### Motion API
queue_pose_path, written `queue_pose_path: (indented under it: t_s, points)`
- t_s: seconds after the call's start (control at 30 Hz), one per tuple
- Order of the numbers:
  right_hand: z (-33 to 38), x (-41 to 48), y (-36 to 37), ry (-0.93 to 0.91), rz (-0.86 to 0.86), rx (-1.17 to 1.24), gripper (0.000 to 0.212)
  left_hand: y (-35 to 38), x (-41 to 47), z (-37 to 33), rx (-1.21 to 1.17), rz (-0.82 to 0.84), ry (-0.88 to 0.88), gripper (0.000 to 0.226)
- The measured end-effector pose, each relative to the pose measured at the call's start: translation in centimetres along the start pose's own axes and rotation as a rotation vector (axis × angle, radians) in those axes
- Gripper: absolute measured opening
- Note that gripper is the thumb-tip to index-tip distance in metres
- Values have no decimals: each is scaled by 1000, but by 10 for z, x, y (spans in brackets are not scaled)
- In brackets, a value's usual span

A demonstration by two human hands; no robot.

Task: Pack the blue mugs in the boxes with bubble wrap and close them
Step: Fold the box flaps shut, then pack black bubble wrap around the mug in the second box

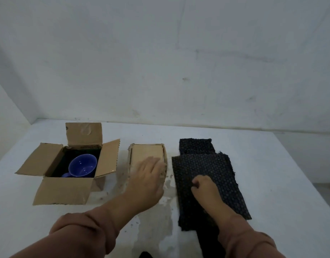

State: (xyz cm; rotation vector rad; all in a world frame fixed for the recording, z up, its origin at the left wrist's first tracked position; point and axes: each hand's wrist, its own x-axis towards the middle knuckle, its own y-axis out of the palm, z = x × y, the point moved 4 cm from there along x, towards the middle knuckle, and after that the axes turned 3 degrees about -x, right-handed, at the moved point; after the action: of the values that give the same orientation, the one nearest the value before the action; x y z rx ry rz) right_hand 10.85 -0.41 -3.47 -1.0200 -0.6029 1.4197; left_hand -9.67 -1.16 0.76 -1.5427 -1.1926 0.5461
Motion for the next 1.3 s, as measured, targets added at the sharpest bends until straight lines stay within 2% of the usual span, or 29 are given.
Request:
queue_pose_path:
  t_s: [0.07, 0.13, 0.2, 0.27, 0.33, 0.37, 0.47, 0.53, 0.63, 0.73, 0.8, 0.87, 0.97, 1.03, 1.1, 1.17, 1.23, 1.3]
  points:
    - [-10, -2, 3, 42, 104, -88, 13, 10, 6, -26, -148, -53, 100, 48]
    - [-13, -6, 11, 56, 184, -132, 28, 23, 12, -47, -262, 1, 103, 40]
    - [-14, -9, 20, 53, 226, -179, 50, 38, 15, -58, -375, 125, 39, 36]
    - [-14, -12, 29, 25, 220, -256, 60, 57, 16, -61, -465, 317, -149, 35]
    - [-13, -14, 34, -9, 183, -288, 49, 74, 14, -59, -613, 469, -418, 23]
    - [-14, -14, 34, -15, 167, -282, 42, 79, 13, -59, -719, 475, -565, 19]
    - [-17, -11, 30, -4, 165, -214, 31, 88, 17, -55, -1019, 342, -971, 18]
    - [-20, -9, 28, 6, 179, -145, 33, 86, 25, -57, -1158, 281, -1094, 8]
    - [-24, -8, 24, 31, 174, -59, 34, 86, 37, -59, -1178, 259, -1085, 19]
    - [-25, -9, 21, 32, 198, 10, 24, 88, 45, -61, -1100, 284, -1041, 20]
    - [-26, -8, 18, 39, 209, 59, 22, 89, 50, -61, -1054, 263, -995, 30]
    - [-29, -7, 9, 66, 163, 194, 24, 86, 53, -63, -1041, 218, -933, 38]
    - [-39, -6, -11, 158, -9, 401, 33, 73, 60, -64, -1064, 179, -845, 35]
    - [-47, -3, -26, 209, -143, 431, 34, 55, 64, -67, -1192, 177, -808, 24]
    - [-51, 0, -40, 233, -248, 449, 25, 34, 69, -72, -1490, 185, -783, 5]
    - [-50, 1, -52, 271, -293, 549, 15, 11, 70, -68, -1710, 194, -755, 26]
    - [-45, 1, -54, 314, -213, 751, 9, -16, 70, -58, -1801, 154, -715, 34]
    - [-30, 2, -48, 320, -2, 1009, 10, -43, 68, -45, -1831, 85, -677, 41]
